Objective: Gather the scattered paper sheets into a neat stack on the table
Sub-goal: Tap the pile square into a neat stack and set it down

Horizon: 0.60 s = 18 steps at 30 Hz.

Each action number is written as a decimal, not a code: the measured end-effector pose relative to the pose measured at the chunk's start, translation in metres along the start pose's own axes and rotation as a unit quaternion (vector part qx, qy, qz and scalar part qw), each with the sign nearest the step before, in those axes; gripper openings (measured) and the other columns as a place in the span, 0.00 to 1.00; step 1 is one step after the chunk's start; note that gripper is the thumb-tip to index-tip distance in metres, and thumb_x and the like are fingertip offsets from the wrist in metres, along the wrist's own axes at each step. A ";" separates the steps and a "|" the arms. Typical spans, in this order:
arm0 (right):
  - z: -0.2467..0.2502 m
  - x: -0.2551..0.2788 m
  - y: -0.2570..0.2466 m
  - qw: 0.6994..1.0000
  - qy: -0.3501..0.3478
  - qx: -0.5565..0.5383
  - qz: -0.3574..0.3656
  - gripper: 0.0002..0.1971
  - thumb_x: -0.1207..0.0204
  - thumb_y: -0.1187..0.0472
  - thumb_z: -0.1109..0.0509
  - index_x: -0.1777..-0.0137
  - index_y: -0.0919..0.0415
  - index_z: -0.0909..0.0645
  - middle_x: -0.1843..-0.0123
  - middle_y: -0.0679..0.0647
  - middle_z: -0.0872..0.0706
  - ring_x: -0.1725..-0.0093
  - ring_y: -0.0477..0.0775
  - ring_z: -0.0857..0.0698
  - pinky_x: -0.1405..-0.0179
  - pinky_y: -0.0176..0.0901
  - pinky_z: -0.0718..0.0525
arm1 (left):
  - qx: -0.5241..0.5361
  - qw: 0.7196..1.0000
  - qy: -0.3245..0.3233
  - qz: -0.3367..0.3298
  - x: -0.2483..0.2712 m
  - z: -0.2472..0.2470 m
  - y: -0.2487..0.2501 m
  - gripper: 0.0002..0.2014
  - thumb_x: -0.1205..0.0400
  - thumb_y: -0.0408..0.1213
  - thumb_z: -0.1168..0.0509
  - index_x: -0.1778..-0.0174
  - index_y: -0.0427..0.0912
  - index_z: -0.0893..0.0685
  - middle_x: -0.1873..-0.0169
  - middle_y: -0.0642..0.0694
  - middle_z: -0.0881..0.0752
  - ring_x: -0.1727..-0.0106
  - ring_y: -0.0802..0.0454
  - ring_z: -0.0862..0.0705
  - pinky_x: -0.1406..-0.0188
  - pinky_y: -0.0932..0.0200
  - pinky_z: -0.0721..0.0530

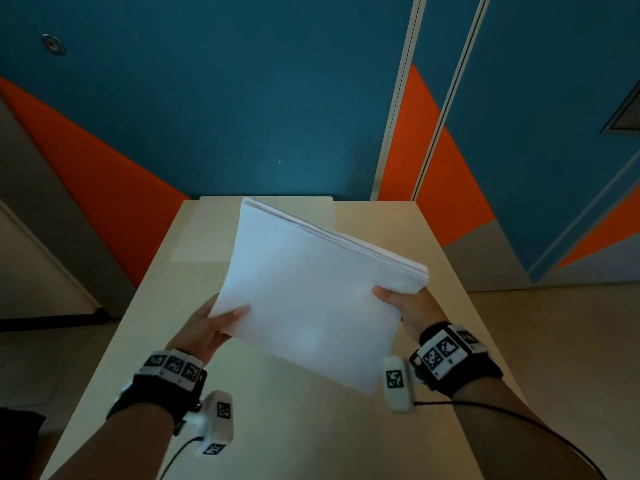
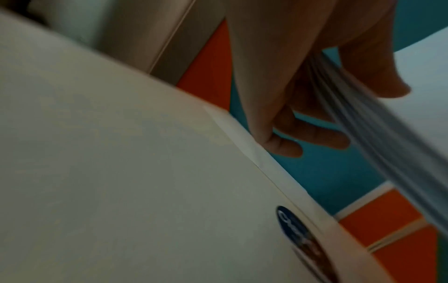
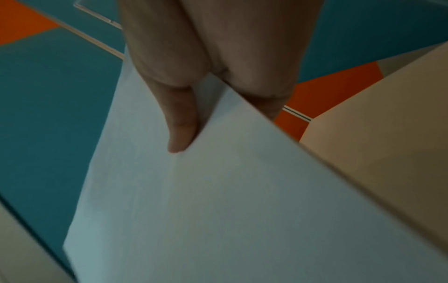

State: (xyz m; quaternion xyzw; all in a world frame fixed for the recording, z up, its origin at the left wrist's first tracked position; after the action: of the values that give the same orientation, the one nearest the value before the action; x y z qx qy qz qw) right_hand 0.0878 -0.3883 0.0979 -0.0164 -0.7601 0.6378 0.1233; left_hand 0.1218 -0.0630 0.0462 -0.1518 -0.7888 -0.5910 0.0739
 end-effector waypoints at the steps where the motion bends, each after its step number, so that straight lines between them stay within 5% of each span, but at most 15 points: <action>1: 0.003 -0.002 0.000 1.000 -0.009 -0.005 -0.005 0.43 0.72 0.44 0.11 0.50 0.55 0.15 0.58 0.46 0.07 0.60 0.45 0.09 0.61 0.37 0.10 | -0.048 0.999 -0.018 -0.005 0.001 0.002 0.006 0.46 0.57 0.49 0.15 0.39 0.44 0.18 0.41 0.43 0.11 0.42 0.44 0.12 0.48 0.48 0.12; 3: 0.005 -0.003 -0.001 0.999 -0.024 0.021 -0.030 0.47 0.78 0.42 0.12 0.50 0.54 0.16 0.59 0.45 0.07 0.59 0.46 0.09 0.59 0.40 0.11 | -0.121 0.992 -0.046 -0.003 0.000 -0.001 0.017 0.42 0.52 0.48 0.16 0.39 0.45 0.18 0.44 0.47 0.10 0.44 0.47 0.11 0.52 0.53 0.13; 5: -0.003 0.001 -0.003 0.995 -0.057 0.072 -0.045 0.35 0.59 0.52 0.11 0.48 0.56 0.15 0.58 0.46 0.09 0.58 0.46 0.11 0.56 0.42 0.12 | -0.143 0.989 -0.045 -0.017 -0.001 -0.009 0.026 0.37 0.50 0.47 0.17 0.44 0.46 0.16 0.51 0.49 0.07 0.46 0.48 0.10 0.53 0.55 0.14; 7: -0.012 0.004 -0.004 0.991 -0.046 0.120 -0.042 0.15 0.36 0.67 0.20 0.52 0.56 0.16 0.54 0.52 0.11 0.55 0.51 0.13 0.44 0.53 0.14 | -0.122 0.992 0.008 -0.035 -0.003 -0.017 0.028 0.25 0.43 0.46 0.17 0.53 0.43 0.14 0.62 0.48 0.07 0.50 0.44 0.11 0.57 0.56 0.13; 10: -0.021 0.009 -0.007 0.991 0.005 0.136 -0.005 0.12 0.31 0.69 0.24 0.60 0.50 0.19 0.55 0.55 0.13 0.54 0.56 0.14 0.42 0.51 0.17 | -0.104 0.989 0.074 -0.079 0.002 -0.030 0.030 0.02 0.24 0.30 0.31 0.59 0.41 0.14 0.72 0.53 0.09 0.58 0.45 0.12 0.65 0.63 0.11; 14: -0.028 0.008 -0.015 0.993 0.059 0.088 0.045 0.13 0.28 0.68 0.26 0.63 0.49 0.24 0.62 0.47 0.18 0.60 0.51 0.17 0.54 0.42 0.18 | -0.115 0.983 0.071 -0.121 0.007 -0.042 0.036 0.06 0.21 0.32 0.34 0.59 0.47 0.13 0.70 0.60 0.08 0.67 0.65 0.11 0.62 0.66 0.13; 16: -0.027 0.006 -0.012 0.994 0.066 0.076 0.041 0.10 0.29 0.68 0.25 0.60 0.53 0.22 0.60 0.49 0.16 0.59 0.52 0.16 0.59 0.39 0.18 | -0.114 0.983 0.071 -0.126 0.007 -0.041 0.035 0.07 0.21 0.30 0.34 0.58 0.46 0.13 0.69 0.57 0.08 0.64 0.62 0.10 0.61 0.67 0.12; 18: -0.022 0.006 -0.003 0.994 0.072 0.082 0.012 0.11 0.31 0.70 0.24 0.59 0.55 0.21 0.60 0.50 0.16 0.58 0.53 0.15 0.63 0.37 0.19 | -0.136 0.981 0.080 -0.111 0.007 -0.037 0.028 0.06 0.22 0.27 0.34 0.56 0.42 0.14 0.65 0.52 0.09 0.58 0.50 0.11 0.55 0.57 0.13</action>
State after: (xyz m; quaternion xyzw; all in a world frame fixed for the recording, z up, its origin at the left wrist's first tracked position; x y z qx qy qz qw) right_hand 0.0872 -0.3669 0.1051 -0.0613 -0.6944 0.6963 0.1707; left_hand 0.1217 -0.0906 0.0844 -0.0245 -0.7048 -0.7073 0.0492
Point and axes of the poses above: each hand's wrist, its own x-axis away from the middle knuckle, its own z-axis out of the back of the hand, y = z × x, the point moved 3 cm from there along -x, towards the middle knuckle
